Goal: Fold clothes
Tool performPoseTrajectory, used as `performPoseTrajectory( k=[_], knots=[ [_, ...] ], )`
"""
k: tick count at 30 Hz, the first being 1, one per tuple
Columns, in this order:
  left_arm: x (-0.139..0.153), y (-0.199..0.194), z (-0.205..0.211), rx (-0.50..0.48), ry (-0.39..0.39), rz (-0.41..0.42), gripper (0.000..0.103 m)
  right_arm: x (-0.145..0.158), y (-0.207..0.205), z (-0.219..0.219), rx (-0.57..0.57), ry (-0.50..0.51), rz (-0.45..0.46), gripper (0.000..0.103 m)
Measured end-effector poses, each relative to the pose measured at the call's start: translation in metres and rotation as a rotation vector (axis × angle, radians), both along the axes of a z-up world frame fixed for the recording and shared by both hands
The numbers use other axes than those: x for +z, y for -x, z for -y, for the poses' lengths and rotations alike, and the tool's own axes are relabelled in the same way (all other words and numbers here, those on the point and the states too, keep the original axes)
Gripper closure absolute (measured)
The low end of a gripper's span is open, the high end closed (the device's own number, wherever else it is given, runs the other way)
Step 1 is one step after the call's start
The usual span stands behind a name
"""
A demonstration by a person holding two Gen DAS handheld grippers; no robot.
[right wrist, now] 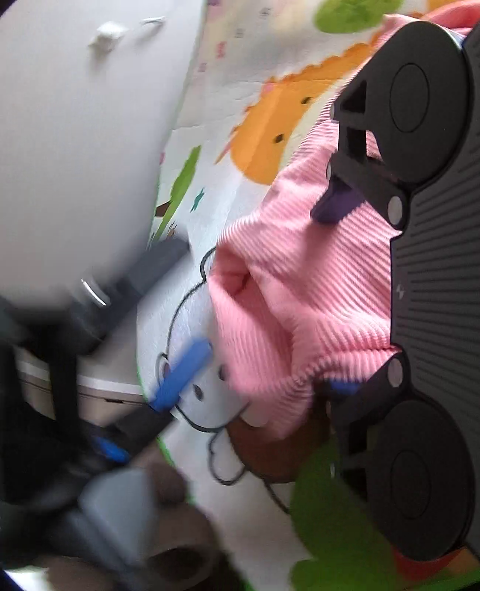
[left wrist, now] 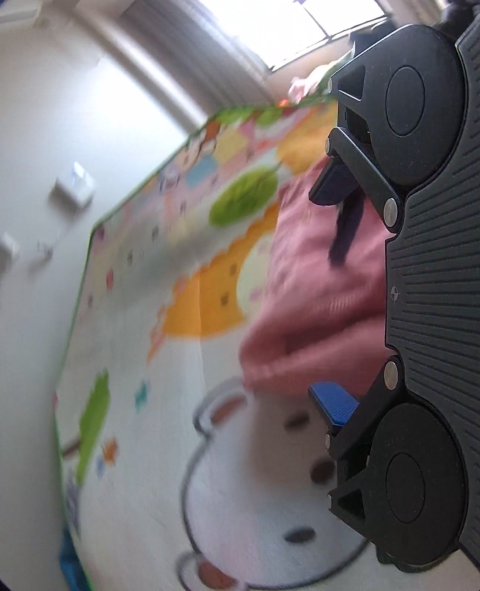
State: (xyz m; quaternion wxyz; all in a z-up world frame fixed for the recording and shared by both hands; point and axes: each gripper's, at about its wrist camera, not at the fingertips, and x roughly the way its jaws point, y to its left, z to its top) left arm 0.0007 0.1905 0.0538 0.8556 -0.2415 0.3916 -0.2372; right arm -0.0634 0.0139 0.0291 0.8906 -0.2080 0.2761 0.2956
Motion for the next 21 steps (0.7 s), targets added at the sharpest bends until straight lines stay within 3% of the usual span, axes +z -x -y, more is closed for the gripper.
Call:
performPoseTrajectory(
  k=[3,5,11,14,15,17,21],
  knots=[
    [-0.015,-0.010,0.014,-0.036,-0.003,-0.039,0.000,0.003,0.005,0.003,0.001,-0.010,-0.002,0.032],
    [-0.008,-0.011,0.022,-0.071,0.035,-0.030,0.000,0.000,0.010,0.003,0.008,0.014,0.017,0.031],
    [0.011,-0.014,0.046,-0.178,0.149,-0.004,0.000,-0.008,0.019,-0.012,0.028,0.069,0.126,0.011],
    [0.017,-0.012,0.047,-0.182,0.163,0.004,0.000,-0.011,0.016,-0.020,0.030,0.094,0.157,0.011],
    [0.016,-0.011,0.044,-0.173,0.160,0.006,0.000,-0.013,0.015,-0.022,0.026,0.110,0.177,0.014],
    [0.008,-0.012,0.031,-0.138,0.147,-0.005,0.000,-0.016,0.014,-0.025,0.021,0.140,0.214,0.050],
    [-0.013,-0.022,0.017,-0.065,0.119,-0.059,0.000,-0.013,0.014,-0.021,0.035,0.137,0.198,0.054]
  ],
)
